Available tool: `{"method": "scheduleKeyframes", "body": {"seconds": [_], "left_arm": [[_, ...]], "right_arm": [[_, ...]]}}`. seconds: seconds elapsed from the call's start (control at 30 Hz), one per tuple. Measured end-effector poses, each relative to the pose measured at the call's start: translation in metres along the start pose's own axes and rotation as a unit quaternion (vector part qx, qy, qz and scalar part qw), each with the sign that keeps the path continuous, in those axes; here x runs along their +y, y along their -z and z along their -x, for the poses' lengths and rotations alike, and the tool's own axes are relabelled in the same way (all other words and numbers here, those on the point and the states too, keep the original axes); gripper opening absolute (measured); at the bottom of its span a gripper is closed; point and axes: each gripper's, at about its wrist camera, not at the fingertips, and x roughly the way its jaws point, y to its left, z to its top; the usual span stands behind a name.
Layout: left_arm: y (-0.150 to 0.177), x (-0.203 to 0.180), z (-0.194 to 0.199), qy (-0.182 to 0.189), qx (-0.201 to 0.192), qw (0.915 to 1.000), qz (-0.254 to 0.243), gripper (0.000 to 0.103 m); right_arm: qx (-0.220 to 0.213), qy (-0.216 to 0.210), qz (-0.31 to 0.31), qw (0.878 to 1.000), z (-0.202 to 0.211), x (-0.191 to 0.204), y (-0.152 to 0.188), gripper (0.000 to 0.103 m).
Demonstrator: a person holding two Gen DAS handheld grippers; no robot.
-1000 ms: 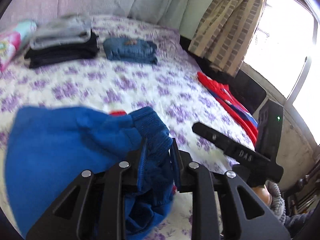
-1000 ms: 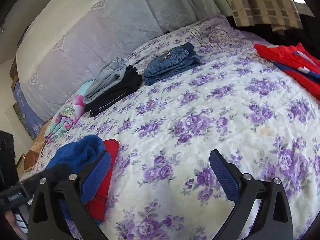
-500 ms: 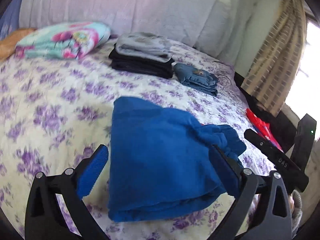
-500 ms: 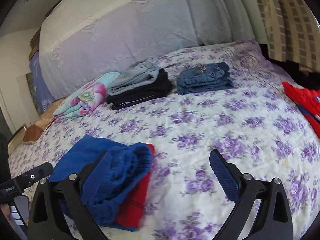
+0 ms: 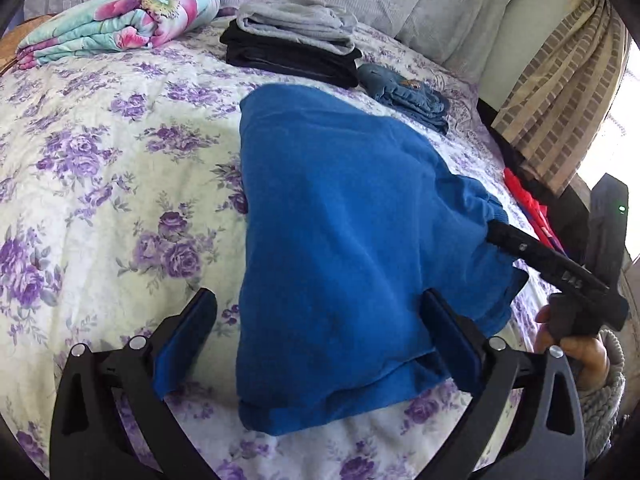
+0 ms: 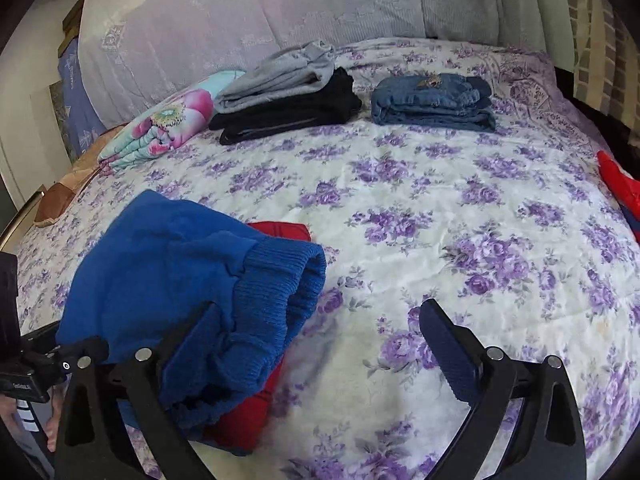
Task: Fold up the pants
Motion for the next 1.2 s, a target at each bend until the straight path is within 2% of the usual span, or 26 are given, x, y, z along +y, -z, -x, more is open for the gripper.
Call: {"method": "scheduleKeyframes", "body": {"seconds": [0.07,0.13,0.23,0.33,0.4,0.47,0.53,0.67,0.7,0.73,0.87,0.93,1.03,1.1,1.13,1.2], "left_arm": [[0.000,0.001,0.006,0.003,-0.013,0.9999,0.003,0.099],[-0.002,0.004,0.011,0.009,-0.024,0.9996,0.014,0.099],[-0.003,0.008,0.017,-0.012,-0.040,0.9989,0.023,0.099],[-0.002,0.009,0.015,-0.026,-0.034,0.9987,0.026,0.099],[-0.002,0.010,0.011,-0.035,-0.027,0.9988,0.023,0.099],[-0.002,0.011,0.010,-0.039,-0.024,0.9988,0.019,0.099],[-0.002,0.008,0.009,-0.044,-0.024,0.9987,0.010,0.099],[-0.002,0.006,0.008,-0.056,-0.029,0.9980,0.003,0.099],[-0.002,0.006,0.008,-0.063,-0.030,0.9975,0.004,0.099],[-0.001,0.007,0.008,-0.065,-0.031,0.9974,0.006,0.099],[-0.001,0.007,0.008,-0.065,-0.031,0.9974,0.007,0.099],[-0.001,0.006,0.008,-0.067,-0.032,0.9972,0.006,0.099],[0.000,0.006,0.009,-0.067,-0.032,0.9972,0.007,0.099],[0.000,0.005,0.009,-0.067,-0.032,0.9972,0.008,0.099],[0.000,0.005,0.009,-0.064,-0.031,0.9974,0.007,0.099],[0.001,0.004,0.009,-0.061,-0.028,0.9978,0.003,0.099]], "right_arm": [[-0.026,0.015,0.029,0.999,0.022,0.011,0.003,0.099],[-0.035,0.008,0.066,0.997,0.036,0.027,0.009,0.099],[-0.021,0.016,0.116,0.993,0.037,0.047,0.022,0.099],[-0.008,0.040,0.147,0.988,0.027,0.053,0.036,0.099],[0.010,0.048,0.134,0.990,0.018,0.040,0.036,0.099],[0.017,0.026,0.100,0.995,0.019,0.021,0.033,0.099],[0.013,0.025,0.083,0.996,0.021,0.008,0.033,0.099],[0.002,0.058,0.042,0.997,0.025,-0.014,0.028,0.099],[-0.003,0.087,0.038,0.995,0.027,-0.015,0.027,0.099],[-0.010,0.096,0.041,0.995,0.030,-0.015,0.026,0.099],[-0.046,0.061,0.052,0.996,0.050,0.002,0.021,0.099],[-0.050,0.041,0.074,0.995,0.053,0.019,0.020,0.099],[-0.033,0.036,0.106,0.993,0.042,0.039,0.023,0.099],[-0.003,0.066,0.122,0.990,0.022,0.039,0.028,0.099],[0.006,0.062,0.116,0.991,0.017,0.033,0.030,0.099],[0.029,0.024,0.071,0.997,0.011,0.014,0.030,0.099]]}}
